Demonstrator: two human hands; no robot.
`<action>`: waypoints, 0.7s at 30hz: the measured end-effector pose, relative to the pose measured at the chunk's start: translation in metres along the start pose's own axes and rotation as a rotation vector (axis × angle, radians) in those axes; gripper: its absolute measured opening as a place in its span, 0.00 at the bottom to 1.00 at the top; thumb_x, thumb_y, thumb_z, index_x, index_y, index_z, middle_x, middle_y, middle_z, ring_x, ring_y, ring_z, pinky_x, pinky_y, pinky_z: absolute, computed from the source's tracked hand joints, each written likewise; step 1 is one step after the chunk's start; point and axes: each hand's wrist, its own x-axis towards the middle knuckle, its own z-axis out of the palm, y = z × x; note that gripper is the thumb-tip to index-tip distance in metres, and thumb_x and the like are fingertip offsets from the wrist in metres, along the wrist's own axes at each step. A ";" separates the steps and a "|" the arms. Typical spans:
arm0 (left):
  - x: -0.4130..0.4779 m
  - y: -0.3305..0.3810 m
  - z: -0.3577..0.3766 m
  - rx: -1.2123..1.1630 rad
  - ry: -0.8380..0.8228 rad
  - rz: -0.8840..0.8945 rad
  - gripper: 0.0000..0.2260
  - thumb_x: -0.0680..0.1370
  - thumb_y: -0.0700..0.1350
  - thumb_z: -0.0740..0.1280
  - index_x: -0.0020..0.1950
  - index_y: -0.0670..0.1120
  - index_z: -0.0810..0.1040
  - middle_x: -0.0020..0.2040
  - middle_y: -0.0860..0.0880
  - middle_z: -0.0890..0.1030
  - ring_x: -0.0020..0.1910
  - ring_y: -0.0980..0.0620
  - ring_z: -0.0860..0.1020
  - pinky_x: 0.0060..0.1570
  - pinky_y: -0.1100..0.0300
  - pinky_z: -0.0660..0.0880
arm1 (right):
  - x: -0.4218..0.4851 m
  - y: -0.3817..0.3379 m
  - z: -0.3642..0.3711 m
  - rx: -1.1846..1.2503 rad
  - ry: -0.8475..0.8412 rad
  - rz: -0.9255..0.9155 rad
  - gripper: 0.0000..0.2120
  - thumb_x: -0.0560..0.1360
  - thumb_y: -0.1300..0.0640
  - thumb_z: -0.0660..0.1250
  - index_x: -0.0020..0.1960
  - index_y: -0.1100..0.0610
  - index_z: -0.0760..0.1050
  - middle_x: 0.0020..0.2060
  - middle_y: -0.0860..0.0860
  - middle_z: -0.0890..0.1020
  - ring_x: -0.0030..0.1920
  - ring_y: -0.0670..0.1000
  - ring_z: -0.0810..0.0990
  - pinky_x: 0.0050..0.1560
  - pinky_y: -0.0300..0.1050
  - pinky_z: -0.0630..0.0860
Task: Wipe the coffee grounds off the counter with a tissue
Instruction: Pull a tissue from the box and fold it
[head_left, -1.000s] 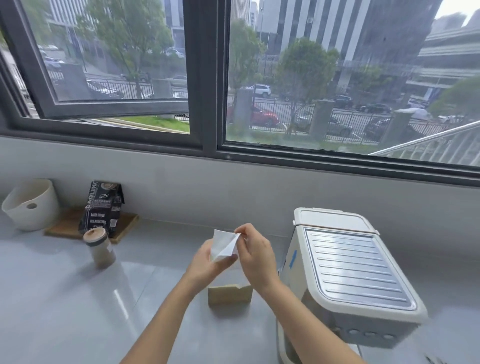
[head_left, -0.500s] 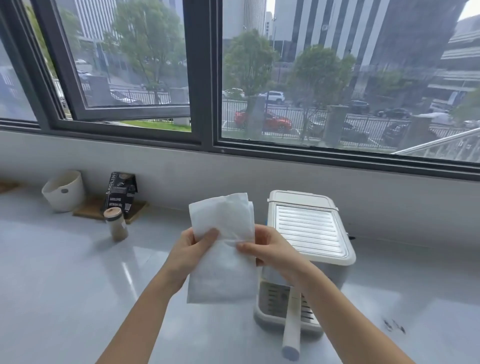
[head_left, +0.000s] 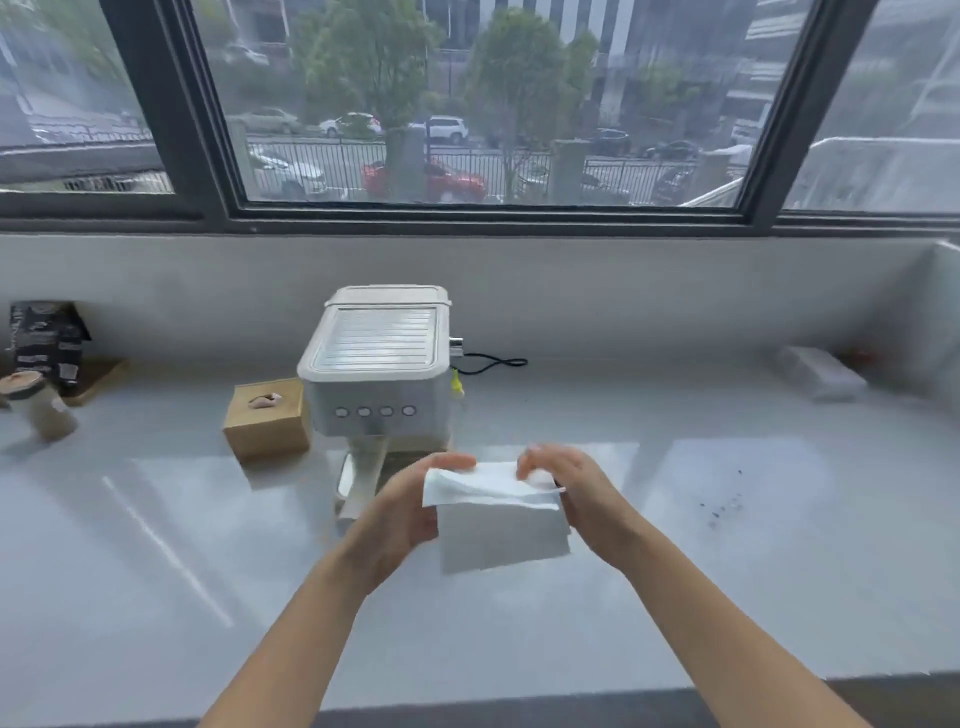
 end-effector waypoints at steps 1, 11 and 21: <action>0.003 -0.017 0.011 -0.075 0.042 -0.030 0.13 0.75 0.50 0.60 0.54 0.51 0.81 0.46 0.51 0.84 0.42 0.51 0.81 0.38 0.61 0.77 | -0.009 0.014 -0.011 -0.040 0.032 -0.005 0.06 0.69 0.50 0.66 0.40 0.52 0.77 0.36 0.48 0.73 0.32 0.46 0.72 0.29 0.36 0.69; 0.009 -0.147 0.086 -0.305 0.336 -0.502 0.30 0.74 0.65 0.59 0.71 0.51 0.62 0.67 0.47 0.69 0.64 0.45 0.73 0.62 0.46 0.70 | -0.042 0.117 -0.019 -0.450 0.345 -0.119 0.11 0.69 0.67 0.63 0.40 0.51 0.74 0.41 0.46 0.77 0.43 0.46 0.76 0.40 0.38 0.73; 0.068 -0.143 0.097 -0.170 0.678 -0.332 0.20 0.78 0.38 0.53 0.67 0.50 0.72 0.64 0.47 0.77 0.61 0.44 0.75 0.63 0.49 0.71 | -0.024 0.161 -0.012 -0.533 -0.063 -0.068 0.12 0.72 0.51 0.62 0.55 0.46 0.74 0.53 0.40 0.80 0.54 0.38 0.75 0.57 0.36 0.71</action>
